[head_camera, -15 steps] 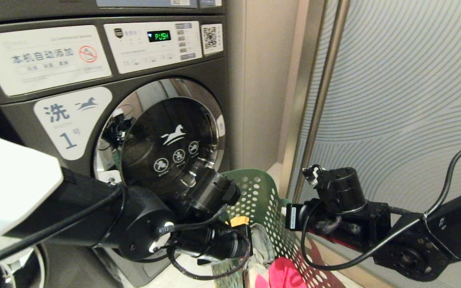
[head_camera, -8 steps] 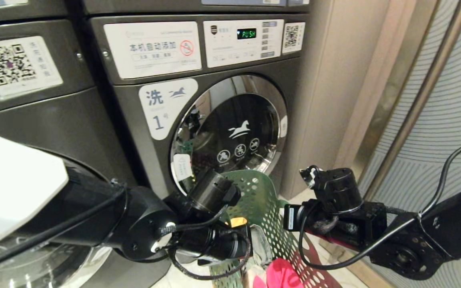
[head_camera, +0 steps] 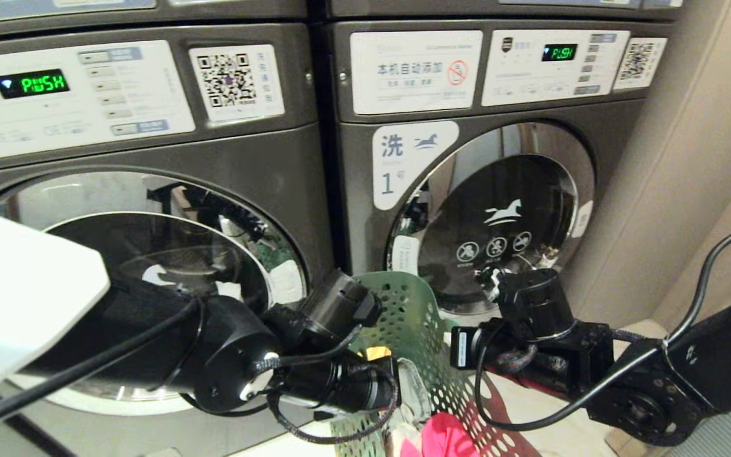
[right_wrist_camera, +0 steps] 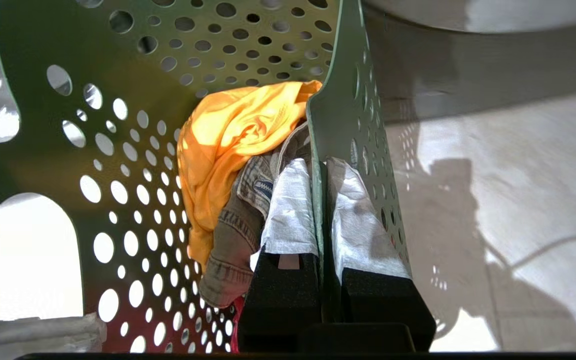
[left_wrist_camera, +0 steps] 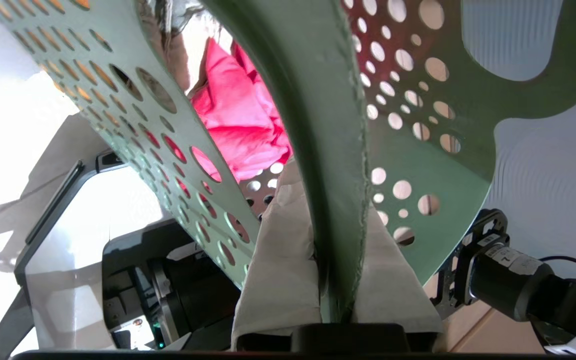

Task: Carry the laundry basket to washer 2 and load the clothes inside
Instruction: Pick up the clothes basket and put it beside the washing machine

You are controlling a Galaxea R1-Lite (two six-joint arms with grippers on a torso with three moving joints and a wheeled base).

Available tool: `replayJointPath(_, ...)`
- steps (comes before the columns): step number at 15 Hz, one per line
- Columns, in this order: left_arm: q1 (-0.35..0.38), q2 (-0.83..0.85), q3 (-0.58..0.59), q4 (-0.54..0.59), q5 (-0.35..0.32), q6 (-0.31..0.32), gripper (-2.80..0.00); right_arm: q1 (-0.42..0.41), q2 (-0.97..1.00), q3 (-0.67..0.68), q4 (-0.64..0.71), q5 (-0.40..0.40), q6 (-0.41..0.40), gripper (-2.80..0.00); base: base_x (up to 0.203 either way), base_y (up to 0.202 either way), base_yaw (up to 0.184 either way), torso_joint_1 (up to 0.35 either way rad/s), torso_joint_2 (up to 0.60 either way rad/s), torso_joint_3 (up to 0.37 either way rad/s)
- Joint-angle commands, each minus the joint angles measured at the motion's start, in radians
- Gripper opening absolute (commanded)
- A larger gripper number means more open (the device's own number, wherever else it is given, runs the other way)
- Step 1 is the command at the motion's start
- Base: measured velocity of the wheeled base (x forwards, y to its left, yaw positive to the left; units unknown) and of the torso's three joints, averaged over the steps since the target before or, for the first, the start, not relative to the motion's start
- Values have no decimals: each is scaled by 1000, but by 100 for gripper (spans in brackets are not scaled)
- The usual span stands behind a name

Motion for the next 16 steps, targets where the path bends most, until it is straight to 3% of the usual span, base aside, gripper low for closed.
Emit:
replayJointPath(1, 0, 2, 1, 1, -1, -4, -280, 0, 0, 4, -4, -1, 0, -280, 0, -14, 174, 2, 1, 2)
replayJointPath(9, 0, 2, 4, 2, -1, -6, -280, 5, -2, 7, -4, -7, -6, -280, 2, -8, 172, 4, -1, 1)
replayJointPath(16, 0, 0, 5, 1, -1, -6, -280, 5, -2, 13, -2, -10, -4, -280, 0, -2, 22, 1, 1, 0)
